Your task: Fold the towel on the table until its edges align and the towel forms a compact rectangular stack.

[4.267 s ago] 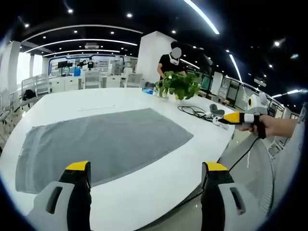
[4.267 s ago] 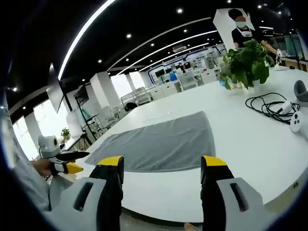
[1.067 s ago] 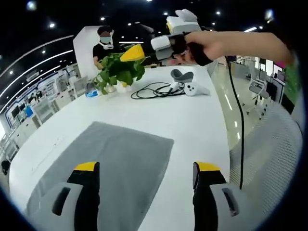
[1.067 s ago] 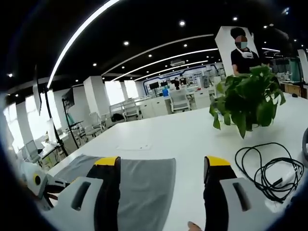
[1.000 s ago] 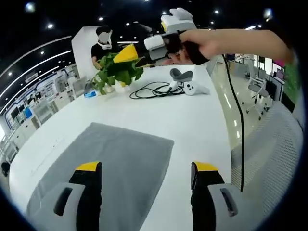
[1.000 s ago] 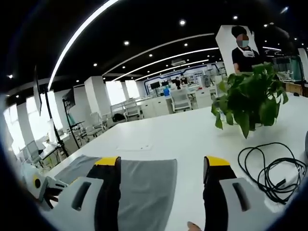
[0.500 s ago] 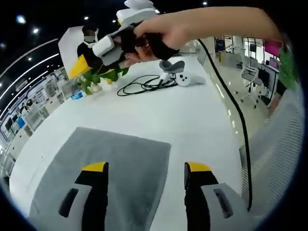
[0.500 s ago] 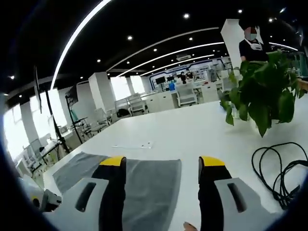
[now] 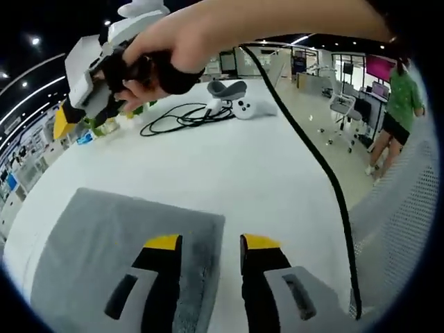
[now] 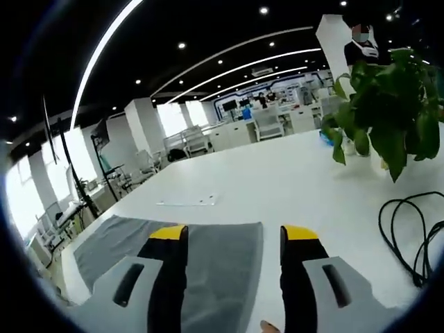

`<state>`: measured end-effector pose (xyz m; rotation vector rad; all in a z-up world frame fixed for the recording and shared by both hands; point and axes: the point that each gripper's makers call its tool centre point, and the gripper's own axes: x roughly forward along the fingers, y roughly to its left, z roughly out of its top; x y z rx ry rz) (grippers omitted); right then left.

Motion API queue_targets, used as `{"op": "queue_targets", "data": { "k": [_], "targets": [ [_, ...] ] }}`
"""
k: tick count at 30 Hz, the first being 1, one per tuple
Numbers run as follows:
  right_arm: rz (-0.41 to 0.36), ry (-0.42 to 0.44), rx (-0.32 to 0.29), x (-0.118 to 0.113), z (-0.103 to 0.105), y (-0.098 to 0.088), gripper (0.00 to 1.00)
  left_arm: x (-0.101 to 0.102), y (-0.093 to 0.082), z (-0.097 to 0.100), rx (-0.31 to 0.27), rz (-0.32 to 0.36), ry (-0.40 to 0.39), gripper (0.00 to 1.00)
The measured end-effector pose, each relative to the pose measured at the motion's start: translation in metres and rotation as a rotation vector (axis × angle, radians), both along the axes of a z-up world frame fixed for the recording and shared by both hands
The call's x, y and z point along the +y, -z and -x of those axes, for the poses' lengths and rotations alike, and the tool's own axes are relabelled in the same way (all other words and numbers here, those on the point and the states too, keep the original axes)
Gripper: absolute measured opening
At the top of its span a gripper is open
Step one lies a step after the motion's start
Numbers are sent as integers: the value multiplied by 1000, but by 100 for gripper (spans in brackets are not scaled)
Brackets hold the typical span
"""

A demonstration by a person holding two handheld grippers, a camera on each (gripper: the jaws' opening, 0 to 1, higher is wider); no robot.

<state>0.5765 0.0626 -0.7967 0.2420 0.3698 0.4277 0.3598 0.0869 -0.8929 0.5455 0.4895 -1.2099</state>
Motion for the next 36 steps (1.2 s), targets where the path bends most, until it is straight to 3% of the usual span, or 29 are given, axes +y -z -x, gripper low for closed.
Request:
{"op": "queue_targets", "data": {
  "k": [6, 12, 19, 25, 26, 27, 36],
  "targets": [
    [12, -16, 33, 8, -9, 15, 51, -11, 1, 0, 26, 28, 9, 27],
    [17, -36, 54, 17, -18, 26, 49, -26, 1, 0, 150, 124, -40, 26],
    [27, -55, 65, 26, -27, 38, 47, -28, 17, -5, 164, 98, -59, 25],
    [20, -34, 78, 21, -31, 47, 43, -26, 18, -11, 114, 69, -45, 15],
    [14, -24, 81, 21, -30, 48, 42, -23, 19, -17, 55, 23, -46, 12],
    [10, -19, 86, 22, -29, 49, 42, -25, 19, -15, 40, 8, -25, 13],
    [39, -30, 99, 28, -31, 58, 41, -26, 19, -12, 59, 13, -33, 9]
  ]
}}
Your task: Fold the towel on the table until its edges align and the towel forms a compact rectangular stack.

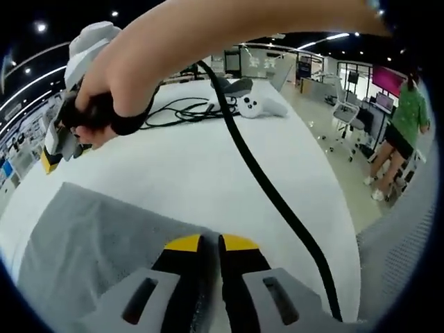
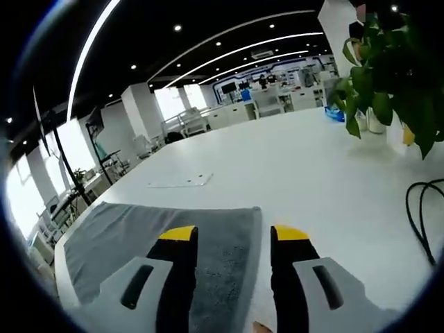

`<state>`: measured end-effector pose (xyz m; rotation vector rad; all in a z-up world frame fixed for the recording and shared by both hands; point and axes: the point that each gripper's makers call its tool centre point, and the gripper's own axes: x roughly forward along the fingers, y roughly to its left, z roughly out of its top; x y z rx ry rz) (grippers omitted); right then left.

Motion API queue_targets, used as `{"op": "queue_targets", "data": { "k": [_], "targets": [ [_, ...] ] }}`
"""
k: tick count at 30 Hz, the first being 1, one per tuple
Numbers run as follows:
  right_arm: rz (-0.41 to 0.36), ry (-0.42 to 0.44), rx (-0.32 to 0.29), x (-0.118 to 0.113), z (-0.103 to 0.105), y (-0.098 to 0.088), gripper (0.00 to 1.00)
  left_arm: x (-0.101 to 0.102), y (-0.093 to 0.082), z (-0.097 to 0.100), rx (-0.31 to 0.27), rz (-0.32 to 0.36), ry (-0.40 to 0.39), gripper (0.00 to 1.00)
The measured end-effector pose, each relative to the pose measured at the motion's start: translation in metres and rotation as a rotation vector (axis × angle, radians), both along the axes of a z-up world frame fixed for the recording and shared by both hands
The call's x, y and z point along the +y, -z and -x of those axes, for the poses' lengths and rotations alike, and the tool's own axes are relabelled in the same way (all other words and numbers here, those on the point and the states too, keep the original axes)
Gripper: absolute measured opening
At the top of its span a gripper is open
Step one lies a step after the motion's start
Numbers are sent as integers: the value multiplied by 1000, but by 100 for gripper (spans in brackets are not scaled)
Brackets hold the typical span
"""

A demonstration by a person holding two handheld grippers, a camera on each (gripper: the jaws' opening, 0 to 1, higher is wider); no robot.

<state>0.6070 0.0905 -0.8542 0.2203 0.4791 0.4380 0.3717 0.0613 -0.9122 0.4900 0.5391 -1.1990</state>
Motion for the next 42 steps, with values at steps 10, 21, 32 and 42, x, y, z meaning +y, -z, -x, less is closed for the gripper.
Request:
{"op": "queue_targets", "data": {
  "k": [10, 21, 32, 42],
  "targets": [
    [32, -12, 40, 14, -8, 21, 34, 0, 0, -3, 122, 54, -2, 6],
    [115, 23, 28, 7, -34, 37, 25, 0, 0, 0, 89, 44, 20, 6],
    [163, 34, 31, 8, -49, 54, 12, 0, 0, 0, 85, 51, 27, 6],
    [280, -10, -30, 11, -51, 52, 0, 0, 2, 2, 9, 52, 15, 6]
  ]
}}
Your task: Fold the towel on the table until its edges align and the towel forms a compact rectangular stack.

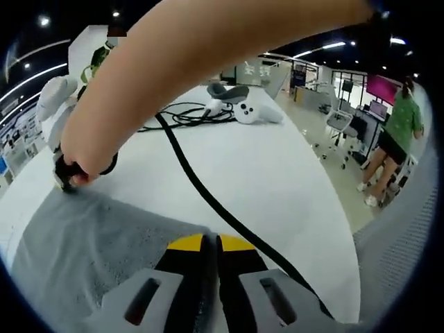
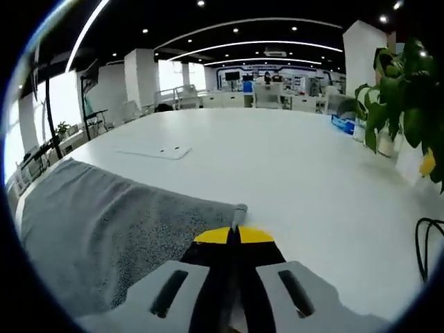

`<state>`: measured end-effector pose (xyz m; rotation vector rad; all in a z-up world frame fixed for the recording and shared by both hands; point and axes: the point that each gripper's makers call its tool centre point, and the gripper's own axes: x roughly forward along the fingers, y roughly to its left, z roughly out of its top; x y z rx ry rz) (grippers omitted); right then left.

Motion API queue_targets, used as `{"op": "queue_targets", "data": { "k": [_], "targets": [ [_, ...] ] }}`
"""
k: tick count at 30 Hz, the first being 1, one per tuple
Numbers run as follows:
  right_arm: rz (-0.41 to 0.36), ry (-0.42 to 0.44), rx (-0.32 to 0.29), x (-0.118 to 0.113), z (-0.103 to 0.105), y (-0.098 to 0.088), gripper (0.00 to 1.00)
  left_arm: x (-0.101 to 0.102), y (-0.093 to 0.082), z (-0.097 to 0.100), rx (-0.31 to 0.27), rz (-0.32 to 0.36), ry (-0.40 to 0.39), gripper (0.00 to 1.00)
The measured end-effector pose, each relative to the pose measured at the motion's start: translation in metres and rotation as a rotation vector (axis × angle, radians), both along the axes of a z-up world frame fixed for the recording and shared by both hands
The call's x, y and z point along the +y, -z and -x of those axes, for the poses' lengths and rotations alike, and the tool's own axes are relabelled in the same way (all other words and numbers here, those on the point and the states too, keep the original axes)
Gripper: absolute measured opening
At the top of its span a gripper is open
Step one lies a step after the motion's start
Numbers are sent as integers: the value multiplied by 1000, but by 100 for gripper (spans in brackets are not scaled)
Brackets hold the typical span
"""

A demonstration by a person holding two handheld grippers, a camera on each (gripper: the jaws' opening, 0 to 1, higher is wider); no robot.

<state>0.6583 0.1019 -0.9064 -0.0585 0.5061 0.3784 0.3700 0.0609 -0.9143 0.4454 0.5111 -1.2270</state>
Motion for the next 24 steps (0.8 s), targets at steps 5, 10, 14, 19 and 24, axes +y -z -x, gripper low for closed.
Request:
{"op": "queue_targets", "data": {
  "k": [5, 10, 14, 19, 24],
  "targets": [
    [-154, 72, 59, -5, 1, 0, 0, 2, -6, -2, 4, 41, -58, 4],
    [-198, 53, 36, -3, 4, -19, 0, 8, -13, -4, 16, 52, -71, 3],
    [-236, 43, 27, -1, 7, -33, 0, 11, -25, -7, 4, 72, -76, 3],
    [-279, 24, 25, 5, 15, -49, 0, 19, -41, -10, 6, 101, -112, 3],
    [-332, 24, 35, 11, 20, -63, 0, 27, -54, -13, -1, 116, -143, 3]
  ]
}}
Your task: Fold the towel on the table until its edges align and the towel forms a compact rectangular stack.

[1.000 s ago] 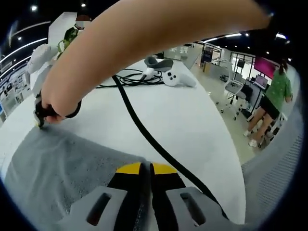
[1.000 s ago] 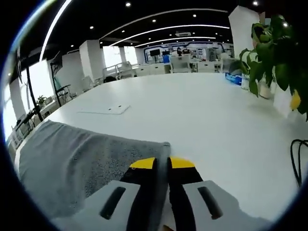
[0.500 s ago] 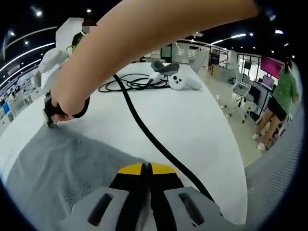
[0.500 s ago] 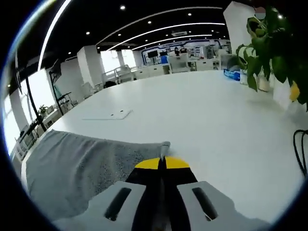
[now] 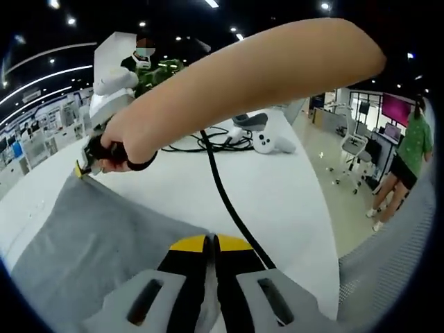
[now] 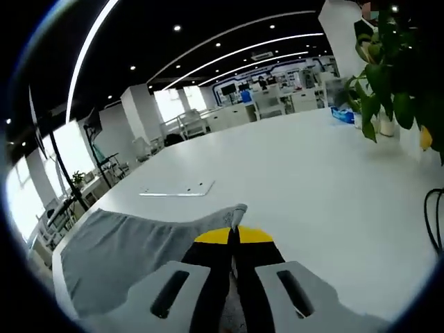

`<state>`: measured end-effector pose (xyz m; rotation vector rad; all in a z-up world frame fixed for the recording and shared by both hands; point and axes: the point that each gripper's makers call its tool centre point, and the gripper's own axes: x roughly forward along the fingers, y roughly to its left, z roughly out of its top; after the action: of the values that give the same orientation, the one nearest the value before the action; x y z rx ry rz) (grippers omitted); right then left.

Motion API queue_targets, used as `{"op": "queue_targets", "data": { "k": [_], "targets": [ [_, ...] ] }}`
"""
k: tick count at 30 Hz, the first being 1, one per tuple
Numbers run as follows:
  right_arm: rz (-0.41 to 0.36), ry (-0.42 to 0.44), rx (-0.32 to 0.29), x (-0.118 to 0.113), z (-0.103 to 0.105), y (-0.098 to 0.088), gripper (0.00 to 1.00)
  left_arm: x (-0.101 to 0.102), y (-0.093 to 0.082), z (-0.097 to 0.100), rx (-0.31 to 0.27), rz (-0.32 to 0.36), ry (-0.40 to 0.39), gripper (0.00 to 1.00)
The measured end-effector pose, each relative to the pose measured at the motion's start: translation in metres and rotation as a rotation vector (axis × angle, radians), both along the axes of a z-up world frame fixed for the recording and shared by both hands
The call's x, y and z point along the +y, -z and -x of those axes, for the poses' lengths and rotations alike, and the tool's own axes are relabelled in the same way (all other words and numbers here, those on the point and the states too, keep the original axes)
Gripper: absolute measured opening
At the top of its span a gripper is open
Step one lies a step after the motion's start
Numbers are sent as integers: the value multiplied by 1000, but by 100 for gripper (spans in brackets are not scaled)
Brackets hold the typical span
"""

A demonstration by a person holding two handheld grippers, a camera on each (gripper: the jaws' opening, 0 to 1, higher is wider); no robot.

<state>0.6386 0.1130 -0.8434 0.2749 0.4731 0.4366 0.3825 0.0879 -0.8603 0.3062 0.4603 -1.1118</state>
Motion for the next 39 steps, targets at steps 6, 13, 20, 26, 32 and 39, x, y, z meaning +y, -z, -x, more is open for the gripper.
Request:
{"op": "queue_targets", "data": {
  "k": [6, 13, 20, 26, 32, 39],
  "targets": [
    [-31, -15, -24, 12, 1, -21, 0, 13, -13, 1, -16, 1, -29, 3],
    [-67, -45, -44, 33, 5, -49, 0, 28, -40, 0, -66, 22, -56, 4],
    [-74, -46, -73, 50, 6, -76, 0, 48, -58, -5, -90, 42, -103, 4],
    [-88, -71, -100, 68, 10, -97, 0, 68, -73, -8, -109, 58, -140, 4],
    [-94, -96, -122, 93, 11, -117, 0, 93, -98, -9, -146, 82, -172, 4],
    [-108, -127, -155, 125, 13, -146, 0, 122, -118, -5, -168, 106, -201, 4]
  ]
}}
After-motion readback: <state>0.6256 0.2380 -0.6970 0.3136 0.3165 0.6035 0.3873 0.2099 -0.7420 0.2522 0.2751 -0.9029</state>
